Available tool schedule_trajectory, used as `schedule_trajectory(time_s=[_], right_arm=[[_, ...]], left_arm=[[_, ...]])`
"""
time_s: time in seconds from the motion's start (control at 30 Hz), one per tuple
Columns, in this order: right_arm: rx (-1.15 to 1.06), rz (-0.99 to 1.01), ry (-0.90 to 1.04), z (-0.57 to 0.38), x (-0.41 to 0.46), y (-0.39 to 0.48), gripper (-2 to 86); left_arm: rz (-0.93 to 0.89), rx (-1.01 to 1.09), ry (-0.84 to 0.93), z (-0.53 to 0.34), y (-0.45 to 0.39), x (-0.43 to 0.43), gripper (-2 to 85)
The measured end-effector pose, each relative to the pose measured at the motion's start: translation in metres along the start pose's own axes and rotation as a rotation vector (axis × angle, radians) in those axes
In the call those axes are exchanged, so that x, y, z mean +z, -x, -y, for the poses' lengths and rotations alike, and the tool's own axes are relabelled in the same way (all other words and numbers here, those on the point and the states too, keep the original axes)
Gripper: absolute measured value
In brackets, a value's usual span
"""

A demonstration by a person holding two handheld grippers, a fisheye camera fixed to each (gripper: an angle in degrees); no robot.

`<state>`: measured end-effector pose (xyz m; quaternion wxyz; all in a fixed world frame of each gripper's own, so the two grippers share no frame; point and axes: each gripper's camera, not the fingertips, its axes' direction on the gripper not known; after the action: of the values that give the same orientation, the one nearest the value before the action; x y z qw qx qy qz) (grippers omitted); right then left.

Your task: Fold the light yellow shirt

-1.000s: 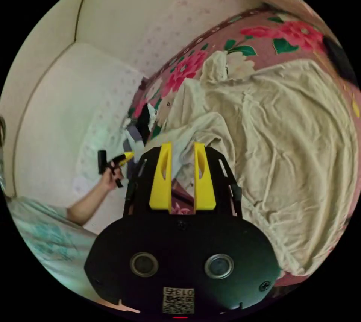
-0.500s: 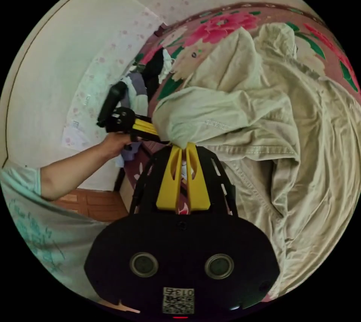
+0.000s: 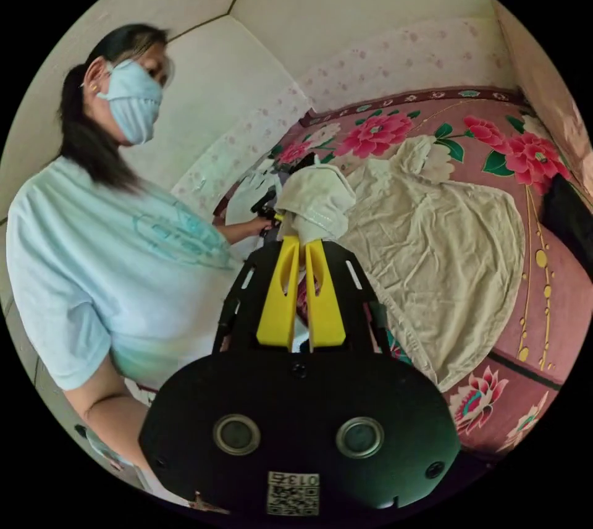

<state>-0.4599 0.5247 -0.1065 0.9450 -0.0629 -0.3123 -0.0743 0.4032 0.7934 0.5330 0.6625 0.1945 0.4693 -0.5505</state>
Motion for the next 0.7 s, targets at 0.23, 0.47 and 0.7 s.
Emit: schedule_trajectory(time_s=[0.23,0.47,0.7], right_arm=[[-0.114,0.144,0.050,0.008,0.012,0.049,1.7],[0.133,0.117,0.419,-0.075,0.077,0.025,2.7],[0.578,-0.346,0.410,-0.196,-0.020,0.001,9.2]], left_arm=[[-0.069,0.278,0.127,0.100,-0.076,0.045,-0.3],[0.165,0.539,0.393,0.018,-0.121,0.093,-0.3],[0.149,0.296,0.210,0.017,-0.087,0.009,0.3]])
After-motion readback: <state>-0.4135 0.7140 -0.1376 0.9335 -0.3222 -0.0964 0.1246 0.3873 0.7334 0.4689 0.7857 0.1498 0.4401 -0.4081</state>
